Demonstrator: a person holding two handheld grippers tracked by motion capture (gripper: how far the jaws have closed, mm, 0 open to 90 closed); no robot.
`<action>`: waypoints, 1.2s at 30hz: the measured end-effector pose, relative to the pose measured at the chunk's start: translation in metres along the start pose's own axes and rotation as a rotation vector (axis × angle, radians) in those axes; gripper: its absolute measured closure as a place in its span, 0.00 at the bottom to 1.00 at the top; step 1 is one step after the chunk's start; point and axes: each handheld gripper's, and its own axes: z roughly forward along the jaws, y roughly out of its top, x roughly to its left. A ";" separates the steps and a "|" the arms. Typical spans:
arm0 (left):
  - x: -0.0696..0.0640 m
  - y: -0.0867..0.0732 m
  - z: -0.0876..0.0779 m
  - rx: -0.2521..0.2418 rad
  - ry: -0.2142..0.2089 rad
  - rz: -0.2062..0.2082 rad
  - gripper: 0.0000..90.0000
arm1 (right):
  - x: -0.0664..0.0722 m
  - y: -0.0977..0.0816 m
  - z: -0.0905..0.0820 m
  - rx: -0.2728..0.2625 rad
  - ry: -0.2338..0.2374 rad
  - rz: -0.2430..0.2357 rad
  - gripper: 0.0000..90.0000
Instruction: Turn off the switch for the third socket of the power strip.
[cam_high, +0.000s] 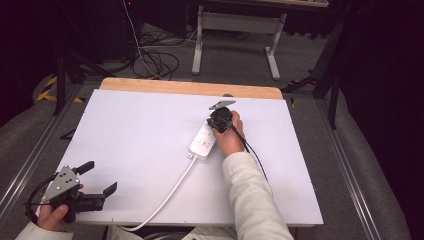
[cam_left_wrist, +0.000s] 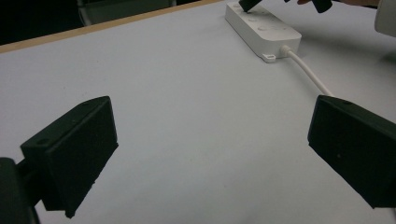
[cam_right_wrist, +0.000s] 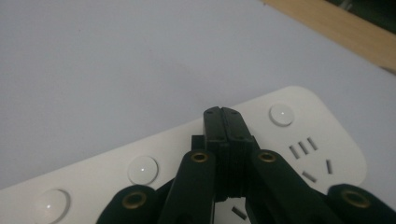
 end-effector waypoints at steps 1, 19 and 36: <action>0.000 0.000 0.000 0.001 0.000 0.000 0.02 | 0.000 0.000 -0.001 0.009 -0.009 -0.016 1.00; 0.000 0.000 0.001 0.000 -0.003 0.000 0.02 | 0.011 0.010 -0.038 -0.141 0.055 -0.005 0.98; 0.000 0.001 0.001 0.004 0.003 0.006 0.02 | 0.022 0.009 -0.073 -0.207 0.084 0.000 0.57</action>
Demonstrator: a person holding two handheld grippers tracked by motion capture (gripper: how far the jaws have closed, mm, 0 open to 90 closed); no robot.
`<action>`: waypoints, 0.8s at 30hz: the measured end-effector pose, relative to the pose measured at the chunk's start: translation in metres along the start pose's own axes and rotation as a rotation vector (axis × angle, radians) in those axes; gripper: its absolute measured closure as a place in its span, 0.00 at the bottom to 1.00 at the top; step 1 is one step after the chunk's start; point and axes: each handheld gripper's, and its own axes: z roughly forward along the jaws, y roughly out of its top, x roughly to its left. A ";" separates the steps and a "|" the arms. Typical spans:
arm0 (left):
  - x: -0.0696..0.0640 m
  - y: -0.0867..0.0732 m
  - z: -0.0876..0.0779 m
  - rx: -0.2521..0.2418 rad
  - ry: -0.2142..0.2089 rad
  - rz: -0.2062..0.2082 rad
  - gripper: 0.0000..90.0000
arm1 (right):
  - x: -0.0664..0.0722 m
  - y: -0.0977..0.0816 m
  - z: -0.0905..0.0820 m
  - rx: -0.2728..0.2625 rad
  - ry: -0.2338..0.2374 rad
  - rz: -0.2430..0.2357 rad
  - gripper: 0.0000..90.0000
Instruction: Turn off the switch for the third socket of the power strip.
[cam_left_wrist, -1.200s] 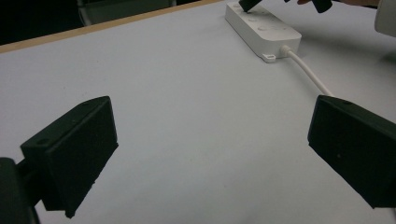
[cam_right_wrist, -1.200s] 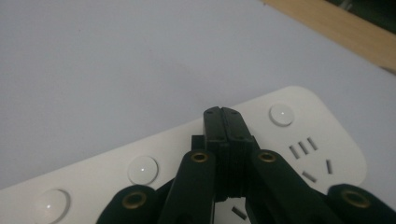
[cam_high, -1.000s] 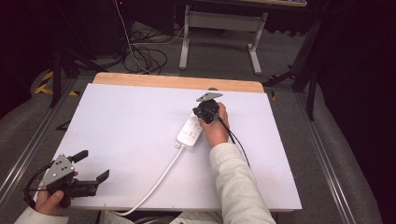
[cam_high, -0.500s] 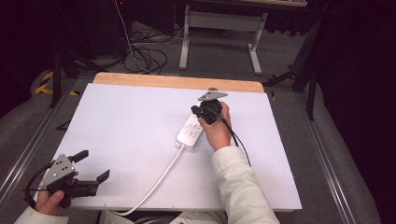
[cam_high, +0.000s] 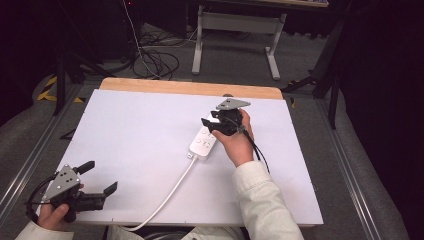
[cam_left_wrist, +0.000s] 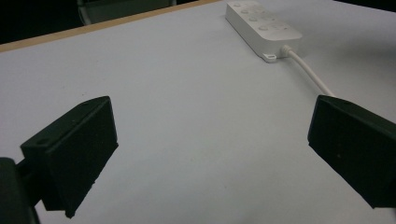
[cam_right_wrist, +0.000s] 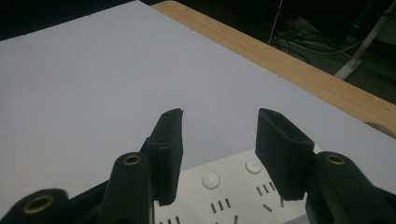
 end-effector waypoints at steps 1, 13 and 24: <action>0.000 0.000 0.000 -0.001 -0.002 -0.006 0.02 | 0.003 0.000 -0.007 -0.003 0.009 0.006 0.56; 0.000 0.000 0.000 0.001 0.003 0.001 0.02 | 0.013 -0.008 -0.051 -0.057 0.057 -0.003 0.38; -0.001 0.000 0.001 -0.002 0.002 -0.001 0.02 | 0.022 -0.035 -0.095 -0.064 0.091 0.010 0.34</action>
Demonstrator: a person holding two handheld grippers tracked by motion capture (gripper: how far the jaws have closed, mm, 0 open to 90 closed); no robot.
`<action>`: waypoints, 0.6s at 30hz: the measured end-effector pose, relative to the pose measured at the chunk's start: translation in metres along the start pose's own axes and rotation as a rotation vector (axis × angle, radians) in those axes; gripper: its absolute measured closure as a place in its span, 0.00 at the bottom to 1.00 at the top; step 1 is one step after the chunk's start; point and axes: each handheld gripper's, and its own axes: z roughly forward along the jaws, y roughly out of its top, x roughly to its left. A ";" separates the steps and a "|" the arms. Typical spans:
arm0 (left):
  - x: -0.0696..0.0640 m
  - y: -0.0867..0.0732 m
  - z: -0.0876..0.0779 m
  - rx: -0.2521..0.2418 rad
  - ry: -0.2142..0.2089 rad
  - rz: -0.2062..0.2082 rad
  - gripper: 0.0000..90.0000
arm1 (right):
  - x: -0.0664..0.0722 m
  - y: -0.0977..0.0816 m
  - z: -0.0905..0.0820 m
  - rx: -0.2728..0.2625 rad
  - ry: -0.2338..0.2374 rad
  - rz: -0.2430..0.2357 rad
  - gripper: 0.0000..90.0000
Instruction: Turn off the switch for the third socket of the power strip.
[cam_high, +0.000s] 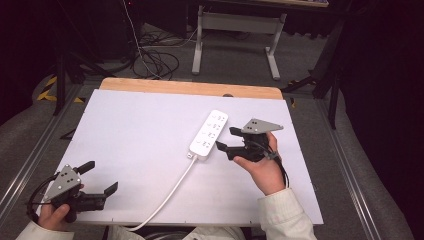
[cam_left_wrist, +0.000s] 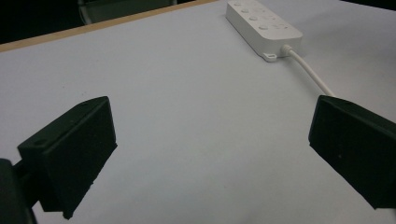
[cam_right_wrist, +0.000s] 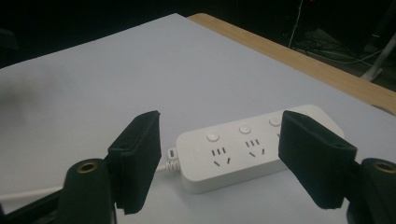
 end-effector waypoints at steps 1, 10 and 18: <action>0.000 0.000 0.000 0.000 -0.003 -0.006 0.02 | 0.000 0.000 0.000 0.000 0.000 0.000 0.34; -0.001 0.000 0.000 0.013 -0.001 0.007 0.02 | 0.008 -0.023 -0.023 0.000 0.004 -0.029 0.30; -0.001 0.000 0.000 0.012 0.000 0.013 0.02 | 0.014 -0.045 -0.033 0.007 0.022 0.000 0.29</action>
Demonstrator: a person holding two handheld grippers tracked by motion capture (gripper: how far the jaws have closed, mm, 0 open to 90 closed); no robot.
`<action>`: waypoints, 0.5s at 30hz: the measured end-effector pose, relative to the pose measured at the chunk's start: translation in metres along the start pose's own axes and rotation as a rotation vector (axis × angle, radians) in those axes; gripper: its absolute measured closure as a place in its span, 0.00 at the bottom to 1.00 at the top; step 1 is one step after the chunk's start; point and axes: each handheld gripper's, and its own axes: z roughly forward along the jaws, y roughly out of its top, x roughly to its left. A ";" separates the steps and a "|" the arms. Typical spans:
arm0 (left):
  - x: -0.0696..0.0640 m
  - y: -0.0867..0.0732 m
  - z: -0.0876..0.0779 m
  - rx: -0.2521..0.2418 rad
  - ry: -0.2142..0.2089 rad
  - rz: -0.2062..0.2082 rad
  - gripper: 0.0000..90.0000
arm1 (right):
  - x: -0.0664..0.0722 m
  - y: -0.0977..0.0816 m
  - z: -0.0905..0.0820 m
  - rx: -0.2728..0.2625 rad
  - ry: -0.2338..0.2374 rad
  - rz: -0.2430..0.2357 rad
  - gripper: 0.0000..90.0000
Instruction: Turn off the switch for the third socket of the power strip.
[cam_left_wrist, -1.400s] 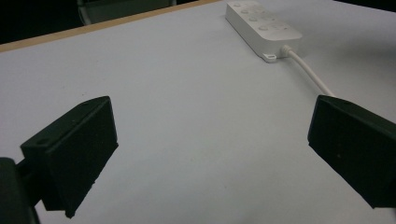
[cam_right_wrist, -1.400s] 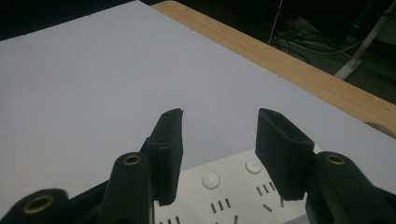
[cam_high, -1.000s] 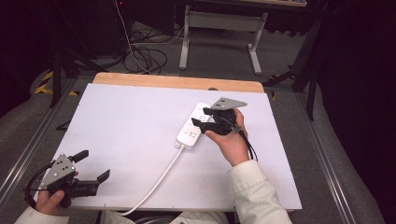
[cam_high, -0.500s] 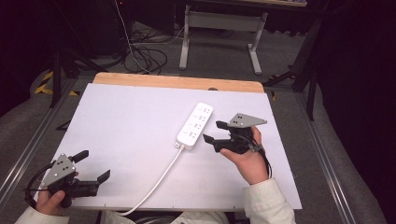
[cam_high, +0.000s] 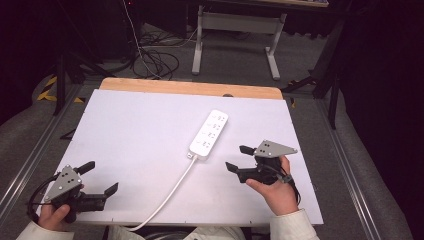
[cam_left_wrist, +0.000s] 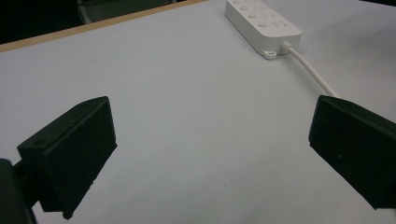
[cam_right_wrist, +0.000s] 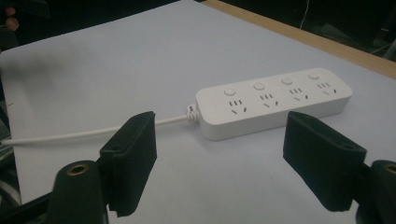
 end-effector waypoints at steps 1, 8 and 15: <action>0.000 0.000 0.000 0.000 0.000 0.002 0.02 | 0.000 -0.003 -0.001 0.002 0.001 0.006 0.29; -0.001 0.000 0.000 0.000 0.000 0.011 0.02 | -0.001 -0.023 0.000 0.017 0.006 0.046 0.28; -0.002 0.000 0.000 -0.001 -0.007 0.009 0.02 | -0.005 -0.049 0.001 -0.013 0.003 0.060 0.28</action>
